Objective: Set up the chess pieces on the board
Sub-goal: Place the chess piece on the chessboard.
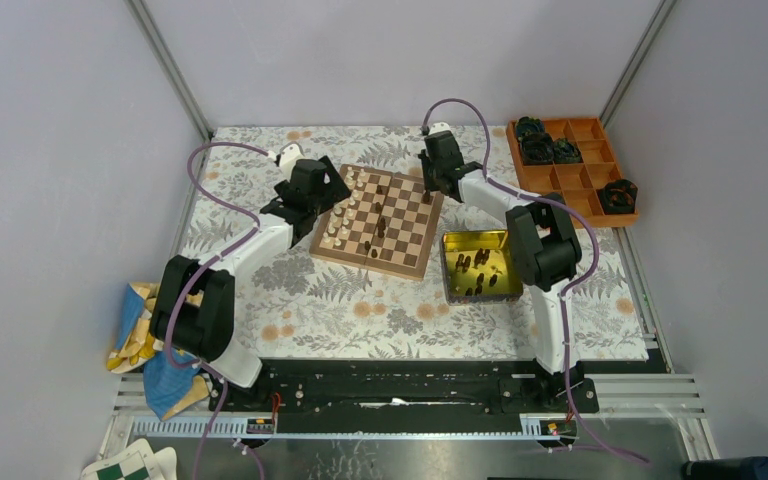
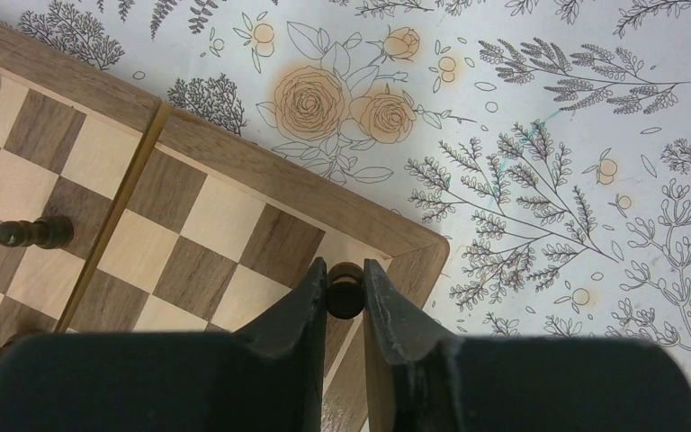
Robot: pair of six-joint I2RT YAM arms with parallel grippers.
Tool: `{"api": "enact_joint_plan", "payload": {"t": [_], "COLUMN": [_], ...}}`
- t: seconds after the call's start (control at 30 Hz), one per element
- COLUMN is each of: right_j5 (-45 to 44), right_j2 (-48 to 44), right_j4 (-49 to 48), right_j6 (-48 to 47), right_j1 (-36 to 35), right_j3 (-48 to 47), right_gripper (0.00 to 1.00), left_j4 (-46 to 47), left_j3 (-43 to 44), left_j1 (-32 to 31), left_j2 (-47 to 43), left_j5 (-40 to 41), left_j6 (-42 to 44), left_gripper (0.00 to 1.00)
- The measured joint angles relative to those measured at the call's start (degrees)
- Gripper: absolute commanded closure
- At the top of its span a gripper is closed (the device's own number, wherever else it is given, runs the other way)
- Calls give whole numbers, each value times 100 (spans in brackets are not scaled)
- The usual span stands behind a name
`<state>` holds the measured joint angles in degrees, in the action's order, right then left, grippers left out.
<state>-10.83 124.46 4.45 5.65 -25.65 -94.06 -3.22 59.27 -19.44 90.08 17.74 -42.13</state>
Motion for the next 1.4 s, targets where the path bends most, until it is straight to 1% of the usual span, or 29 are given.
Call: {"api": "enact_joint_plan", "payload": {"t": [0.7, 1.17, 1.4], "right_j5": [101, 142, 149], "right_j2": [138, 321, 321], "right_j4": [44, 44, 44], "right_j6": [26, 31, 46], "right_j1": [39, 79, 92], "right_j3": [-175, -243, -243], "right_gripper": [89, 81, 72], "left_j4": [4, 17, 20], "left_j3": [0, 0, 0], "left_j1": [0, 0, 0], "left_j2": [42, 81, 94], "left_j5": [0, 0, -2], "left_j6": [0, 0, 0], "left_gripper": [3, 3, 3]}}
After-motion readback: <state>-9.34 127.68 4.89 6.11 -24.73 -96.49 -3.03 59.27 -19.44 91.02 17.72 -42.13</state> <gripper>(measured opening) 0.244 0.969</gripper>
